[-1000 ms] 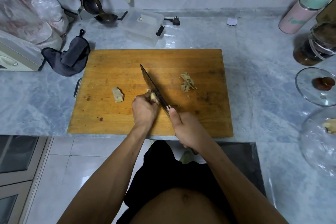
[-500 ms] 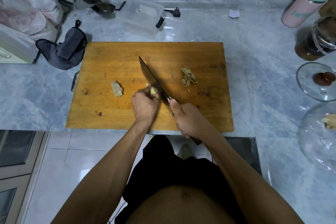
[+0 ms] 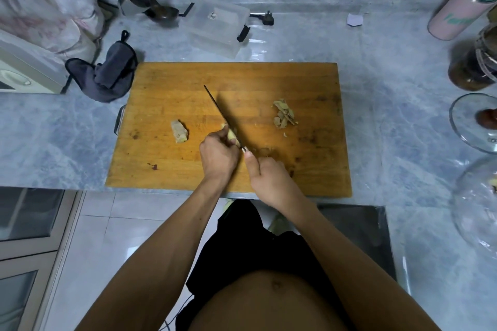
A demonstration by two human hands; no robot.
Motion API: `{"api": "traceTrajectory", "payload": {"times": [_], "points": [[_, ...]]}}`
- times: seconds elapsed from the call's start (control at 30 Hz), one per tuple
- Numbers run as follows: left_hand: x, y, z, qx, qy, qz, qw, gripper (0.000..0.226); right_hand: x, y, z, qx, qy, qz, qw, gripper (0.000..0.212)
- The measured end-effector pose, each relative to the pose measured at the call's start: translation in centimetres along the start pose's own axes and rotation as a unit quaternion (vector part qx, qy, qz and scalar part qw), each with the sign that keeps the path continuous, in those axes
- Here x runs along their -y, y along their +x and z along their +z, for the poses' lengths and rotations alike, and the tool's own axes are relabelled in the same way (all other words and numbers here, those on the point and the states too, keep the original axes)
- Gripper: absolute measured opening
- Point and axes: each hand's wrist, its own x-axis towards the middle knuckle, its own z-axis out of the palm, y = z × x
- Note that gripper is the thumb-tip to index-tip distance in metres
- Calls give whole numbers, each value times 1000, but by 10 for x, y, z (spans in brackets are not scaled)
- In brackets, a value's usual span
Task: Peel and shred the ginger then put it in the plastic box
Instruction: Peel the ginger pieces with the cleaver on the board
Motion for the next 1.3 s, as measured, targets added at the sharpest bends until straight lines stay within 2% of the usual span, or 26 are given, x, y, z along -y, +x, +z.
{"api": "traceTrajectory", "payload": {"times": [0.2,0.4,0.6,0.77,1.07,1.17,1.27,1.3], "points": [[-1,-3,-1,-10,-22,5,1000,43,-2,5,-8,-20,4,8,1000,71],[-1,-2,-2,-7,-30,-16,999,41,-17,-3,-32,-40,42,42,997,74],[5,3,-6,36,-64,-23,997,39,-31,-5,-56,-72,37,55,995,69],[7,7,-9,44,-68,-22,996,36,-23,-15,-56,-39,64,14,997,68],[-8,2,-10,37,10,14,999,39,-16,-14,-35,4,86,29,996,67],[-13,1,-9,42,19,-6,999,48,-19,-13,-37,-9,112,25,993,67],[-18,7,-7,64,17,-73,995,56,-27,-7,-41,-32,91,6,995,44],[-20,9,-8,72,-29,-116,990,57,-29,-5,-44,-33,87,4,996,38]]}}
